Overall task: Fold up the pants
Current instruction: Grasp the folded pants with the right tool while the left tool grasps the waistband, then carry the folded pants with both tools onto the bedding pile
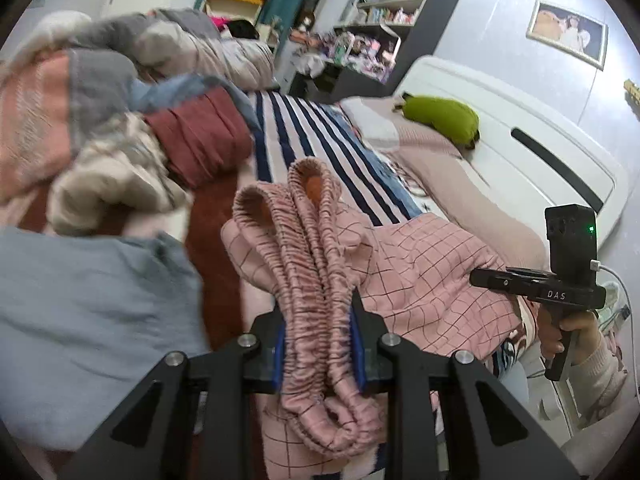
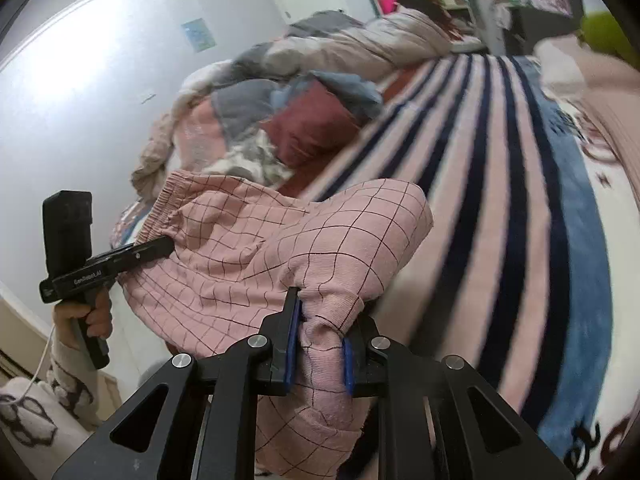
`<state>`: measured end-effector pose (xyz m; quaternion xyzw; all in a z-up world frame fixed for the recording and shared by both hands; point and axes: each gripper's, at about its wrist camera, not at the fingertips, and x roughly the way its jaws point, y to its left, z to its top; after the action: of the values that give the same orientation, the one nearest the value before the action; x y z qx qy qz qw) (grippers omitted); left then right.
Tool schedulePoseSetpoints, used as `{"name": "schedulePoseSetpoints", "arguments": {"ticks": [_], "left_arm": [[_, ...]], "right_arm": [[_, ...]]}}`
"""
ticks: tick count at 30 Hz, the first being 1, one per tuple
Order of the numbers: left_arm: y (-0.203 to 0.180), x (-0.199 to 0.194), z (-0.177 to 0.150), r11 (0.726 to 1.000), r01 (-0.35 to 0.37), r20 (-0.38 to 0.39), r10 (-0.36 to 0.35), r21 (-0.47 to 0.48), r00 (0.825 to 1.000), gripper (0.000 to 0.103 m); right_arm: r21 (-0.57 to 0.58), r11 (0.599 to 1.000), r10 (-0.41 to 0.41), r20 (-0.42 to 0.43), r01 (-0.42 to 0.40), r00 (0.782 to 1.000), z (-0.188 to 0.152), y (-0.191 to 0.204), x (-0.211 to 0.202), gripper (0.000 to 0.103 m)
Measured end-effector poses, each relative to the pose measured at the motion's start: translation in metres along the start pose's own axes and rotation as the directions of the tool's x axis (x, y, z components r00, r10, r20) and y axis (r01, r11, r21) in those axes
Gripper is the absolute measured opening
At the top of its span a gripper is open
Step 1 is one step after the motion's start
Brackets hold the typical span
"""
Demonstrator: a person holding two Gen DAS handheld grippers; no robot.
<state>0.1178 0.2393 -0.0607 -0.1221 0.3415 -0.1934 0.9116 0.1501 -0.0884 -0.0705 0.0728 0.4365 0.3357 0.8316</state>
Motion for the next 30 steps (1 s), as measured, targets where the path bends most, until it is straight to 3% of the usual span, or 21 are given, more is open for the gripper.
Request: {"name": "schedulePoseSetpoints", "arguments": {"ticks": [8,18,26,30], "left_arm": [[0.063,-0.068,0.022,0.995,-0.092,0.08,0.094,-0.022,0.992,0.022],[0.156,-0.127,0.024,0.971,-0.213,0.14,0.227,-0.112,0.964,0.022],[0.217,-0.146,0.002,0.939,-0.257,0.11,0.287,-0.227,0.952,0.022],[0.236,-0.139,-0.017,0.927,-0.255,0.059,0.281,-0.275,0.958,0.022]], "right_arm": [[-0.11,0.99,0.094,0.005,-0.093,0.996,0.046,0.07,0.046,0.012],[-0.192,0.956,0.216,-0.054,-0.223,0.975,0.081,0.142,0.132,0.012],[-0.223,0.927,0.275,-0.147,-0.302,0.95,0.087,0.182,0.187,0.012],[-0.225,0.922,0.27,-0.205,-0.314,0.941,0.077,0.188,0.21,0.012]]}}
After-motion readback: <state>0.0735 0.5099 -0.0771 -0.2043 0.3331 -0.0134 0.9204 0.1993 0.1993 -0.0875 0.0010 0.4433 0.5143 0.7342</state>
